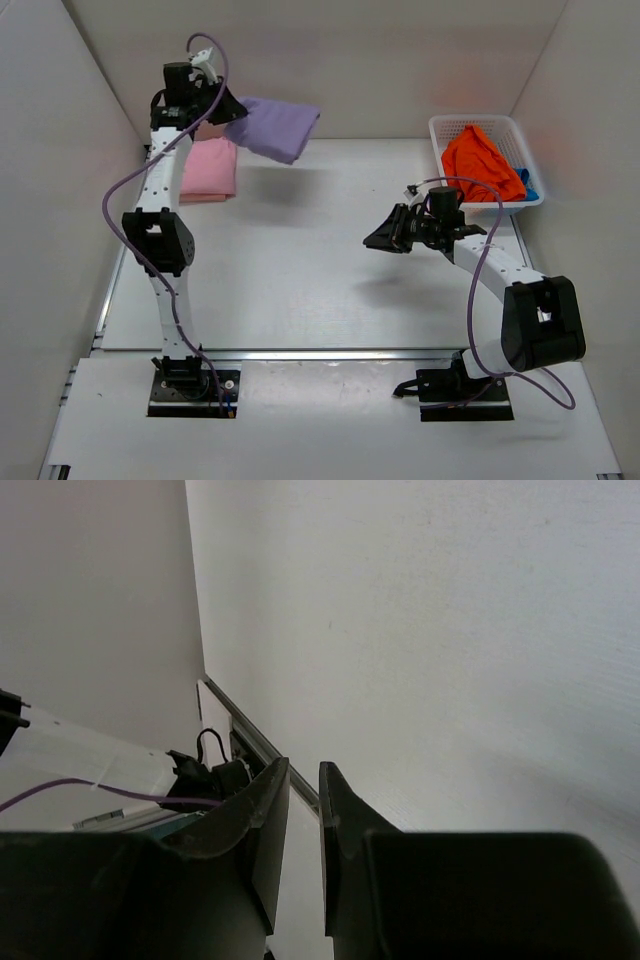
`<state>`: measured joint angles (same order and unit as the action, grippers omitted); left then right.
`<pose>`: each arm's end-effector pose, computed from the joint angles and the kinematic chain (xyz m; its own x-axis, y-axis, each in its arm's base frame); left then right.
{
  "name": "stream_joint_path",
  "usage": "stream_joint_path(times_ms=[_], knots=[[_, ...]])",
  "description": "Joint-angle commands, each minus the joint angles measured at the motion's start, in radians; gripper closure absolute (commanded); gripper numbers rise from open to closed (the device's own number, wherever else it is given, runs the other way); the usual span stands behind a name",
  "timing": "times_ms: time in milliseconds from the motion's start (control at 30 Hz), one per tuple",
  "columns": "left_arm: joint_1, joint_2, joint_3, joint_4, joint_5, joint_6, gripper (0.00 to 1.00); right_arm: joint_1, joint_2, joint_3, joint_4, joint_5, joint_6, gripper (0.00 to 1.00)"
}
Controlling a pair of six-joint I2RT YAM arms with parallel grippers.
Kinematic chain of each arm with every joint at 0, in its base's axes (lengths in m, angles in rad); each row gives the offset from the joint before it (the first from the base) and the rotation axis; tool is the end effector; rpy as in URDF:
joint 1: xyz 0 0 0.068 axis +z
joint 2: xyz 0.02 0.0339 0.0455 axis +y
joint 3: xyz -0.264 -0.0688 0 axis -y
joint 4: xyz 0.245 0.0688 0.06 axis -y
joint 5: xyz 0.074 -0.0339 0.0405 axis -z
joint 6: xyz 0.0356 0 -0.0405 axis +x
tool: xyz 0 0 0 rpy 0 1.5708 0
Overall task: Fold and stack the t-shirts
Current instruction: Put the neatly folded tshirt into the corner of the board with the left arm
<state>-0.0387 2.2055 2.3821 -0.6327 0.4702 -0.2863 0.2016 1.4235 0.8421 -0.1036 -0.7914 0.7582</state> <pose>0.5011 -0.0355 0.3816 -0.5467 -0.2308 -0.8049 0.2987 0.8443 -0.4450 0.2846 0.0840 0.2276 -0.9180 0.3057 -0.2528 -0.0678 0.5070 0.8593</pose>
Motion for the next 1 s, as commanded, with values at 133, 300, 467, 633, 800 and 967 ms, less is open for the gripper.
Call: stream_joint_path(times_ms=[133,300,467,633,800,967], knots=[[0.259,0.045,-0.09,0.043,-0.088,-0.014,1.0,-0.019,-0.012,-0.023,0.027,-0.037,-0.016,0.85],[0.292,0.173,-0.077,-0.013,-0.099,-0.014,0.9,0.004,0.011,0.009,0.044,-0.037,0.0,0.85],[0.301,0.391,0.169,-0.205,-0.091,-0.063,0.98,0.004,0.015,0.015,0.024,-0.032,-0.011,0.85],[0.335,0.366,0.056,-0.162,-0.14,-0.117,1.0,-0.01,-0.001,0.014,0.015,-0.028,-0.022,0.85],[0.35,0.298,-0.021,-0.143,-0.245,-0.126,0.95,0.002,0.011,0.012,0.021,-0.031,-0.014,0.86],[0.338,0.218,-0.032,-0.168,-0.438,-0.131,0.64,0.012,0.014,0.008,0.033,-0.032,0.0,0.85]])
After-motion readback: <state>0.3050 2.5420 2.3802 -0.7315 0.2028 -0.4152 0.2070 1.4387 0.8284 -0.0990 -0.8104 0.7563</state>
